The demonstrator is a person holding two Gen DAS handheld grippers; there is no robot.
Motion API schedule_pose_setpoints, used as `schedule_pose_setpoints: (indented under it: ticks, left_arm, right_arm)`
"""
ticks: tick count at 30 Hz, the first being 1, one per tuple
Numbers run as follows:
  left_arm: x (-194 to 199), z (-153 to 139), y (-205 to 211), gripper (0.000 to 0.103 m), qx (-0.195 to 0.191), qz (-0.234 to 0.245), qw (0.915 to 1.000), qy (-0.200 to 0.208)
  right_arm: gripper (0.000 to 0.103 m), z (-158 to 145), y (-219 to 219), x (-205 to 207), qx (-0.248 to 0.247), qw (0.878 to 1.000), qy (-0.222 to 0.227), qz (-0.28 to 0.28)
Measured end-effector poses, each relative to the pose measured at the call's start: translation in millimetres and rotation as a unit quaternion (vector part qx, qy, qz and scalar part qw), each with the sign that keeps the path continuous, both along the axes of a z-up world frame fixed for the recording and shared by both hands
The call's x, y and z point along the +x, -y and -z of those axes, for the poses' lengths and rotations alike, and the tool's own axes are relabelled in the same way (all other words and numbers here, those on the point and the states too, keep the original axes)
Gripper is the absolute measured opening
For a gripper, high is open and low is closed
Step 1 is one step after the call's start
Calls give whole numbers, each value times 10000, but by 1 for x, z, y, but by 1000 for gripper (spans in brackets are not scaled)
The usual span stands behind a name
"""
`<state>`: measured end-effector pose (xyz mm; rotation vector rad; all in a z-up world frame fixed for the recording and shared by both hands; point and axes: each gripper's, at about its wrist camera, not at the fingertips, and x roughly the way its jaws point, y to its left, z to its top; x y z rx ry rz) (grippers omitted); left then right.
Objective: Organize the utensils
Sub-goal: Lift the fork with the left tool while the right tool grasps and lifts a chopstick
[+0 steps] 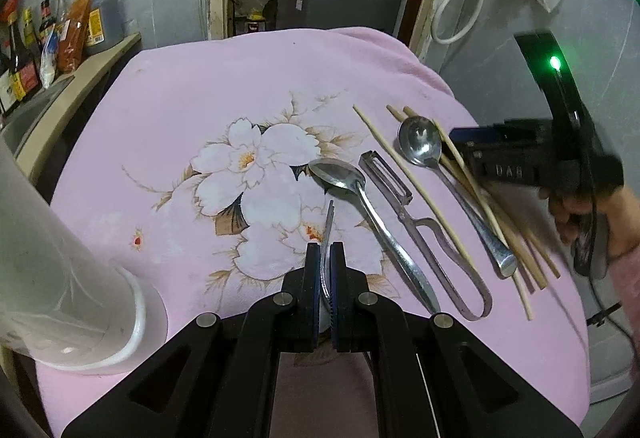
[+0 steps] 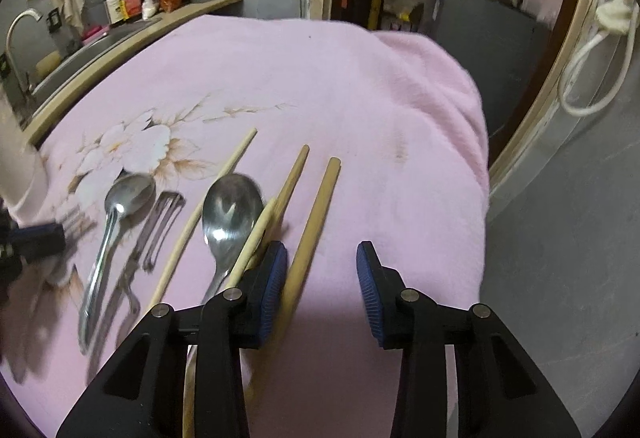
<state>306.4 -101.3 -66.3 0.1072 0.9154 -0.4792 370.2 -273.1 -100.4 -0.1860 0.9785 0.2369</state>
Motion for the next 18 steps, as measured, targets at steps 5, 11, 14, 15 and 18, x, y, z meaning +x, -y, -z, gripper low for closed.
schedule_pose_setpoints:
  ticks: [5,11,14,15,18]
  left_arm:
    - [-3,-3,0,2,-80,-6,10000,10]
    - [-24,-18,-8,1,-224,-88,9981,571]
    - [-37,-29,-10,1,-269,-167,9941,1038]
    - [-41,-31,-10,1,-290,-187,9925,1174]
    - [-52,-40,-13,1,-402,-256,9869,1539]
  right_arm:
    - [6,-6,8,2,300,9986,-110,415]
    - [5,-18,10,-32,582,9961,467,465]
    - [5,-33,6,-62,721,9909,1044,442]
    - [5,-39,5,-72,727,9880,1292,430]
    - [5,-57,-8,-112,682,9721,2221,321]
